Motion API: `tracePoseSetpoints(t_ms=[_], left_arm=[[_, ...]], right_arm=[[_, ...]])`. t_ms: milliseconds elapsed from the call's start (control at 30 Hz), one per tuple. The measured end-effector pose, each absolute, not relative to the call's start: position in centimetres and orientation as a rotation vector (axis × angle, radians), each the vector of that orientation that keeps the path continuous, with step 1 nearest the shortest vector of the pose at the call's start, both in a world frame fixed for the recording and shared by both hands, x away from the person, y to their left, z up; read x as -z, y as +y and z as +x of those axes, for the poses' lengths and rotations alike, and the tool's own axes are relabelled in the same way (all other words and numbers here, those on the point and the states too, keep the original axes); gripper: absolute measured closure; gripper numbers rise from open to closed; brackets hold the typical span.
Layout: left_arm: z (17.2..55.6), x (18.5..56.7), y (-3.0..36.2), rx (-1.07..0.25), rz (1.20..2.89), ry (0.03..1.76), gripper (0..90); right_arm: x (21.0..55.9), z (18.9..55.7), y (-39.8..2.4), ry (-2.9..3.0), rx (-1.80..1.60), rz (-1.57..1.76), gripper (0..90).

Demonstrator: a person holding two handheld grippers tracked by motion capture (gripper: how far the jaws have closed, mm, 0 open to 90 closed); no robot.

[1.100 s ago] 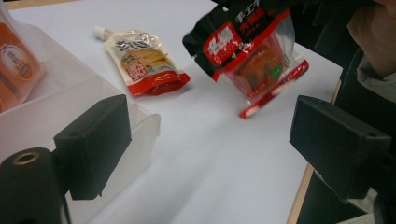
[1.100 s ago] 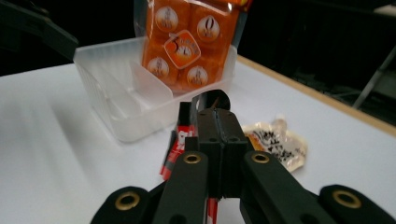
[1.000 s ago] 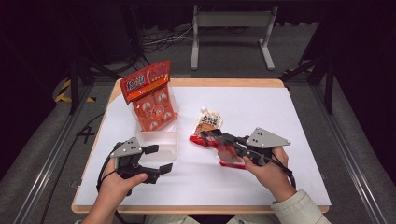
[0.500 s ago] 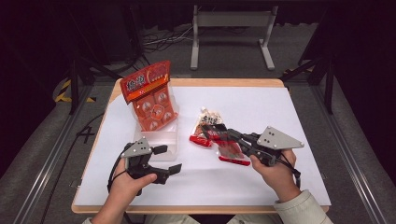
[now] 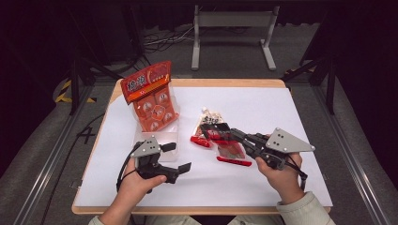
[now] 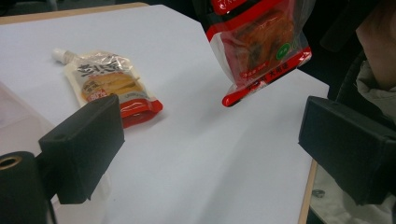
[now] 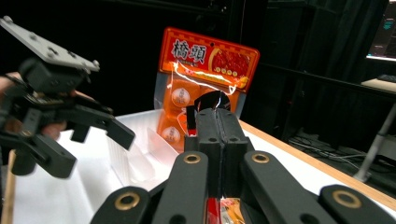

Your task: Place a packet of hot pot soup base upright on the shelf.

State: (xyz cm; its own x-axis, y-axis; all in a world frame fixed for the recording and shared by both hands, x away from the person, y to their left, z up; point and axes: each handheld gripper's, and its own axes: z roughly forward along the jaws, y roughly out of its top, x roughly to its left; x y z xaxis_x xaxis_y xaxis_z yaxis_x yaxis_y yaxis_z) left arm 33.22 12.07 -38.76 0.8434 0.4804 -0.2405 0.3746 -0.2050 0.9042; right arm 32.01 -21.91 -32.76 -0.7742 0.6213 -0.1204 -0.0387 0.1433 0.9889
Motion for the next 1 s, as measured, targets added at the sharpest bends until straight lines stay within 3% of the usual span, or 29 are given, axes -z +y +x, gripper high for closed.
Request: tracePoseSetpoints(t_ms=[700, 1000], left_arm=[[34.4, 38.5, 8.9, -0.049, 1.759, 0.546, 10.0], [34.9, 38.7, 8.1, -0.033, 1.769, 0.502, 16.8]], right_arm=[[32.3, 30.8, -20.6, 1.915, -1.749, 0.472, 90.0], [32.2, 30.5, -20.1, 1.923, -1.762, 0.448, 90.0]])
